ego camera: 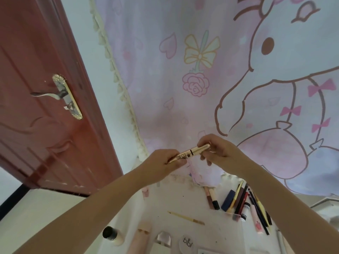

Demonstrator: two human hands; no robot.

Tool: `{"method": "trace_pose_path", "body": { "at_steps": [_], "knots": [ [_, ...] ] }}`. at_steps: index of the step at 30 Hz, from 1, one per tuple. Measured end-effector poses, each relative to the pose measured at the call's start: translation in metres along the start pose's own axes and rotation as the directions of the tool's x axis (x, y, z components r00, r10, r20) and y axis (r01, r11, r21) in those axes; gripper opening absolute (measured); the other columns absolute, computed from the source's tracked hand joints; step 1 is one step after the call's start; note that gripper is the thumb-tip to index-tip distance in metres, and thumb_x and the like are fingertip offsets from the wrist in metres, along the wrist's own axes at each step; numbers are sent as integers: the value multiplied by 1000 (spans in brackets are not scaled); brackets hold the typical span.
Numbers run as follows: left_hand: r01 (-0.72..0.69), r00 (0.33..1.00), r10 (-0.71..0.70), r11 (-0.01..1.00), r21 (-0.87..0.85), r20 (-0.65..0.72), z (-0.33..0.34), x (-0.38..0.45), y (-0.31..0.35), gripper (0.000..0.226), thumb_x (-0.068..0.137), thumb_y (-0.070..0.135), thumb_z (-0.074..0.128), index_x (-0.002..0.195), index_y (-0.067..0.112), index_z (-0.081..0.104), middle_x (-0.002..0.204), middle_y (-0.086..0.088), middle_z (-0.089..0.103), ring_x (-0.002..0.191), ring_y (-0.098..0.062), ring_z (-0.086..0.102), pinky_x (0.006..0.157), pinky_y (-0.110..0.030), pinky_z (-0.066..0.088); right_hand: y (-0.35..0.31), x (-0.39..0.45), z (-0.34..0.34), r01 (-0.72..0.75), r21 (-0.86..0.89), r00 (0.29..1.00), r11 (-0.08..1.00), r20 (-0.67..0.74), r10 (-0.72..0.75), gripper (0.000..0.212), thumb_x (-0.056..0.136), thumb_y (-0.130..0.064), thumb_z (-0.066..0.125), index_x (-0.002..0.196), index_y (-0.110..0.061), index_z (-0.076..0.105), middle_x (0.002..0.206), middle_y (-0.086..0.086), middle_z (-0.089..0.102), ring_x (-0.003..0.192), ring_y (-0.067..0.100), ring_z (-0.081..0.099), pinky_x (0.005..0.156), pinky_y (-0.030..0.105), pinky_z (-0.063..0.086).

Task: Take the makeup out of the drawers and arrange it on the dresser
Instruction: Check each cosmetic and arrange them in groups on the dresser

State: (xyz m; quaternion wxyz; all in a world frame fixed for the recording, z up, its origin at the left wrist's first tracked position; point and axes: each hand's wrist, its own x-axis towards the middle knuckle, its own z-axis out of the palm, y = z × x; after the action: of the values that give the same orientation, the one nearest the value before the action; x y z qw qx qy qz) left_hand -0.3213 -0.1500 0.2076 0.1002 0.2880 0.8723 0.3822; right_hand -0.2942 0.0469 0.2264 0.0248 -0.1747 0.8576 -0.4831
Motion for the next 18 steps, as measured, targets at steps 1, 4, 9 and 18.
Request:
{"method": "trace_pose_path", "body": {
  "at_steps": [1,4,9,18],
  "knots": [
    [-2,1000,2,1000,19,-8,-2,0,-1,28,91,29,48,64,24,43,55,10,38,42,2,39,44,-12,32,0,2,-1,21,40,1000,999,17,-21,33,88,0,49,90,-33,47,80,-11,56,71,1,60,61,16,50],
    [-6,1000,9,993,121,-26,-6,1,-2,13,92,32,45,82,25,49,60,11,44,51,-4,44,51,-17,37,0,10,1,-65,112,997,992,54,59,22,90,-13,48,93,-35,46,76,-11,61,65,6,62,52,14,47],
    [-47,997,67,930,364,-45,-4,4,-5,22,94,38,39,101,19,47,59,12,41,49,-2,38,49,-15,33,3,17,2,-77,-95,995,992,-72,70,23,93,-18,44,73,-27,48,45,-12,51,36,0,42,42,12,34],
    [-68,992,110,878,475,-62,-1,11,-13,21,96,36,34,94,19,47,63,14,30,59,-5,32,57,-21,22,7,22,1,-146,-98,989,984,-1,146,26,94,-29,42,68,-26,49,36,-12,49,30,1,39,41,11,33]
  ]
}}
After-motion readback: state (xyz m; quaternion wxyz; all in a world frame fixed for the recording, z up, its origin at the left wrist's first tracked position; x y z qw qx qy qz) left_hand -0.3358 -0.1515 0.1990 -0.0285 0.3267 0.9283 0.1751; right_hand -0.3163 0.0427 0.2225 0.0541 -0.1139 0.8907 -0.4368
